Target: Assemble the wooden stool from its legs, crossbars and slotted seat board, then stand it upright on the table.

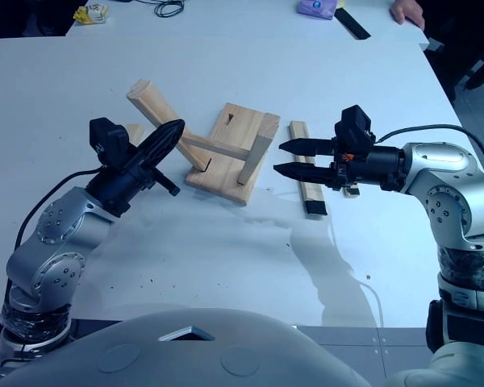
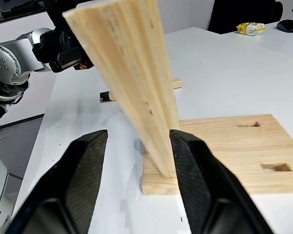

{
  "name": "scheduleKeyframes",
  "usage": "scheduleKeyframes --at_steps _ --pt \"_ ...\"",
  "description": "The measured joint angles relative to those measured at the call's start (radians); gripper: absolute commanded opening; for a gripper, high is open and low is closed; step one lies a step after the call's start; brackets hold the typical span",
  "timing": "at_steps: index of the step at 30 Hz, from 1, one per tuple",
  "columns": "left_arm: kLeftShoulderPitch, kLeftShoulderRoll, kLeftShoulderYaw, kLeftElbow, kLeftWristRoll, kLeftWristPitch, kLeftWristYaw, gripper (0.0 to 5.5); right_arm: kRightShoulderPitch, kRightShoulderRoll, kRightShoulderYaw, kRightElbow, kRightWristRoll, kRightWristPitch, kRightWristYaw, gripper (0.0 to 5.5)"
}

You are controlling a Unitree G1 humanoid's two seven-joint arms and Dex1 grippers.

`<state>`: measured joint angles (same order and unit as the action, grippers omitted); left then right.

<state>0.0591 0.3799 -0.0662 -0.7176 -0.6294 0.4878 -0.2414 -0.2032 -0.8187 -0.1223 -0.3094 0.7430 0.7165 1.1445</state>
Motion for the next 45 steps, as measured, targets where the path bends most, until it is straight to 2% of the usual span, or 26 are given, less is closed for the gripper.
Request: scheduleKeyframes --at_steps 5,14,23,30,35,40,45 --pt "0.000 -0.024 -0.001 0.016 0.004 0.000 -0.001 0.00 -0.012 0.064 0.008 -0.024 0.006 0.010 -0.081 2.35" --pt "0.002 -0.040 -0.003 0.024 0.026 0.000 -0.003 0.00 -0.034 0.107 0.004 -0.063 0.077 0.070 -0.158 2.35" --pt "-0.001 -0.039 0.002 0.038 0.038 0.001 -0.025 0.00 -0.005 0.103 0.003 -0.097 0.083 0.058 -0.136 3.69" --pt "-0.004 -0.039 0.011 0.039 0.041 0.003 -0.030 0.00 0.010 0.115 0.004 -0.132 0.097 0.079 -0.190 3.69" --pt "-0.046 -0.044 -0.001 0.088 0.057 0.002 -0.041 0.00 0.002 0.182 0.020 -0.162 0.123 0.088 -0.275 3.69" --pt "-0.158 -0.086 -0.038 0.177 0.115 -0.013 -0.044 0.00 -0.005 0.226 0.056 -0.173 0.123 0.088 -0.329 3.69" --pt "-0.177 -0.135 -0.051 0.116 0.105 -0.045 -0.047 0.00 -0.012 0.235 0.083 -0.173 0.122 0.087 -0.334 3.69"
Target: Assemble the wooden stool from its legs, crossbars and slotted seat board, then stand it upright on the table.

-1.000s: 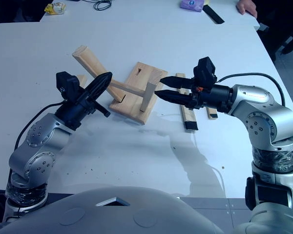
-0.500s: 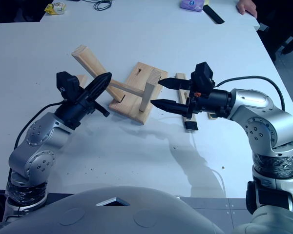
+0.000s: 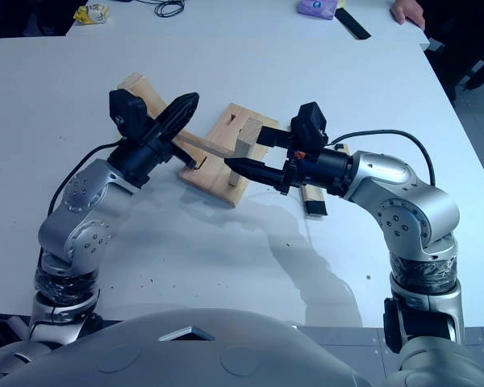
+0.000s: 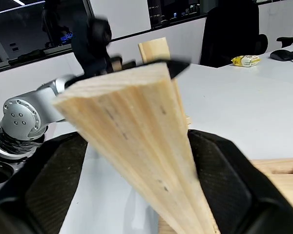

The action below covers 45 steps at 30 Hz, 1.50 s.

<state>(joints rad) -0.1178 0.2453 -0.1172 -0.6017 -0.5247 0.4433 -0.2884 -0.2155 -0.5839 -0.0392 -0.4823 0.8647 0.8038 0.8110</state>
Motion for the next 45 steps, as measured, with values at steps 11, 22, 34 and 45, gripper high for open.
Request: scheduleKeyframes --at_steps 11,22,34,45 --pt "0.108 -0.008 0.009 0.065 0.027 0.099 0.058 0.00 -0.033 -0.001 0.006 0.027 -0.003 -0.003 0.010 3.69" --pt "0.107 -0.044 -0.018 -0.096 -0.015 0.071 0.023 0.00 -0.039 -0.002 0.005 0.038 -0.004 -0.012 0.019 3.69" --pt "0.095 -0.021 0.099 -0.150 -0.131 0.108 0.035 0.00 -0.041 -0.139 -0.086 0.141 -0.018 -0.051 0.170 3.69" --pt "0.178 -0.048 0.326 -0.300 -0.345 0.047 0.209 0.00 -0.164 -0.061 -0.038 0.453 -0.327 -0.248 -0.019 2.98"
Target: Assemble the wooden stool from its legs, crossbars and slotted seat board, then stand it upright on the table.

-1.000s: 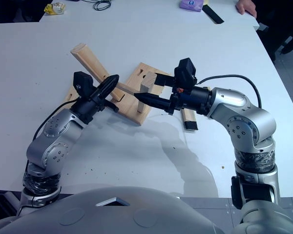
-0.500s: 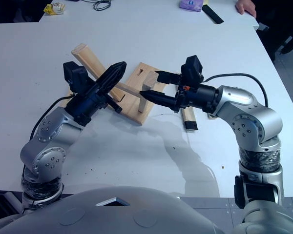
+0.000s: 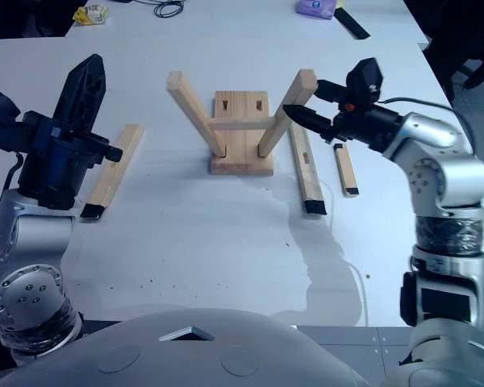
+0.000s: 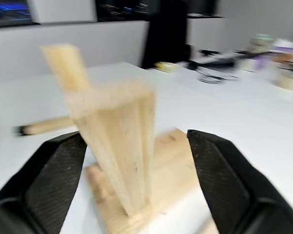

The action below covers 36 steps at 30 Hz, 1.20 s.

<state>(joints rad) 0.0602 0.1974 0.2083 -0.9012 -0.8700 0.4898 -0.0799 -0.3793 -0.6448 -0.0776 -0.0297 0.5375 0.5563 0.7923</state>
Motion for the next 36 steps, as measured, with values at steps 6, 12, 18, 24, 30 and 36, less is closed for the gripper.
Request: scheduleKeyframes --at_steps 6,12,18,24,30,36 --pt "0.036 0.000 0.010 0.035 0.001 -0.026 0.013 0.00 0.007 0.089 0.008 0.002 -0.029 -0.014 -0.072 2.08" --pt "0.070 0.001 0.003 0.108 0.010 -0.055 -0.011 0.00 0.064 0.068 -0.005 -0.087 0.029 0.032 0.025 1.94" --pt "0.131 0.020 -0.001 0.153 0.036 -0.073 -0.052 0.00 0.135 -0.031 -0.044 -0.167 0.117 0.070 0.184 1.94" --pt "0.165 0.014 -0.057 0.219 0.124 -0.091 -0.074 0.00 0.099 -0.029 -0.035 -0.163 0.115 0.070 0.175 1.94" --pt "0.181 -0.025 -0.096 0.235 0.164 -0.115 -0.074 0.00 0.105 -0.003 -0.021 -0.199 0.119 0.071 0.146 1.94" --pt "0.189 -0.032 -0.095 0.241 0.169 -0.124 -0.075 0.00 0.142 -0.060 -0.036 -0.198 0.127 0.085 0.198 2.29"
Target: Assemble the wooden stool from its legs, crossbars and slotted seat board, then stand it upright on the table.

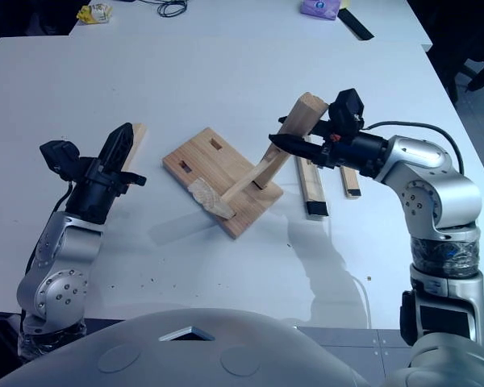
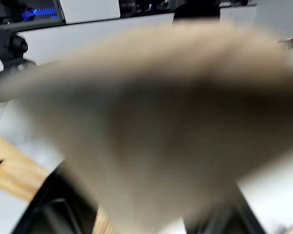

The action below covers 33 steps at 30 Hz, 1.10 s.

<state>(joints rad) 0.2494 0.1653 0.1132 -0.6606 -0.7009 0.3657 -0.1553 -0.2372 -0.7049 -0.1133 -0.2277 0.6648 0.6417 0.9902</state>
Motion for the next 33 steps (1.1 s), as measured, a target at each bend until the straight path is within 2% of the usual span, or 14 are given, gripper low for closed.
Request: scheduleKeyframes --at_steps 7,10,12,15,19,25,29,33 --pt "0.078 -0.001 0.006 -0.003 0.000 -0.010 -0.009 0.00 0.082 -0.105 -0.032 -0.001 0.001 0.022 0.090 2.29" --pt "0.137 0.001 0.019 0.011 0.011 -0.011 -0.011 0.00 0.160 -0.223 -0.043 0.027 -0.079 -0.067 0.203 2.29" --pt "0.143 0.000 0.020 0.017 0.026 -0.012 -0.009 0.00 0.159 -0.240 -0.019 0.066 -0.133 -0.124 0.219 2.07" --pt "0.139 0.001 0.029 0.047 0.056 -0.008 0.015 0.00 0.100 -0.192 0.040 0.141 -0.238 -0.179 0.126 1.59" --pt "0.068 0.026 0.021 0.133 0.143 0.058 0.071 0.00 0.069 -0.052 0.107 0.114 -0.294 -0.189 -0.030 1.00" --pt "0.058 0.011 -0.059 0.155 0.159 0.201 0.096 0.00 0.061 0.014 0.236 0.102 -0.395 -0.222 -0.073 0.13" --pt "0.049 0.004 -0.134 0.154 0.182 0.288 0.110 0.00 0.012 0.026 0.265 0.193 -0.479 -0.271 -0.107 0.02" --pt "-0.023 0.010 -0.113 0.193 0.183 0.362 0.112 0.00 0.009 0.026 0.290 0.244 -0.551 -0.311 -0.129 0.02"
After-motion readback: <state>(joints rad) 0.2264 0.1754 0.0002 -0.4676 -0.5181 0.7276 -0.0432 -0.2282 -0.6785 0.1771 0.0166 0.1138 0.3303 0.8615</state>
